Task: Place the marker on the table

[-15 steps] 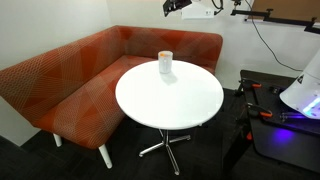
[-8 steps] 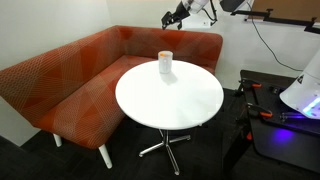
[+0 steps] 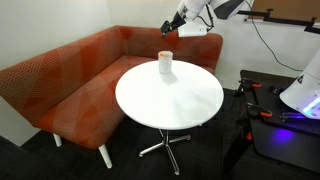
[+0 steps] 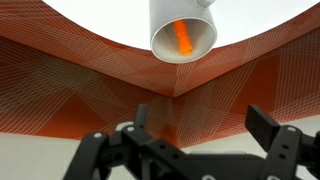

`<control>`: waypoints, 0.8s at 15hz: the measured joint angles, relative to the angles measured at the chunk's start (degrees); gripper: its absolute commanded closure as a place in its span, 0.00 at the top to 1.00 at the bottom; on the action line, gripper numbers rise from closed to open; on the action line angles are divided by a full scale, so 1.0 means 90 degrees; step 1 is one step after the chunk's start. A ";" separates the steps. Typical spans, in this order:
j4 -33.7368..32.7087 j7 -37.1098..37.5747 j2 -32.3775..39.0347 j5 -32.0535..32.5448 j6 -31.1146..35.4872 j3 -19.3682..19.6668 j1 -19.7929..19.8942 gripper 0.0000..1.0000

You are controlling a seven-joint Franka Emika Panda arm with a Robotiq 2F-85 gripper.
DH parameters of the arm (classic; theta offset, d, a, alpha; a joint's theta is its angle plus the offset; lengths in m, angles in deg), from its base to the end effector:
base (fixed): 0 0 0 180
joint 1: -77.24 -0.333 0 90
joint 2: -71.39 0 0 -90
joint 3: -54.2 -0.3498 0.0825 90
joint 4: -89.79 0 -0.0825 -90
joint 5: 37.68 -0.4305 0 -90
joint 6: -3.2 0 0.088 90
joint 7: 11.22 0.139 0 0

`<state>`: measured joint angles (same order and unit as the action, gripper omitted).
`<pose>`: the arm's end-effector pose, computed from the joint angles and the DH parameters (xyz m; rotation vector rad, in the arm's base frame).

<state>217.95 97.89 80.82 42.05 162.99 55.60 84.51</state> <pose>0.6012 -0.0573 0.2876 2.5344 -1.0665 1.0369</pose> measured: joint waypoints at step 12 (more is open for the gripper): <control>-0.0612 -0.1792 0.0856 -0.1344 -0.0006 -0.0004 0.0164 0.94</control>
<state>212.44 81.77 88.52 29.95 162.94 55.57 85.98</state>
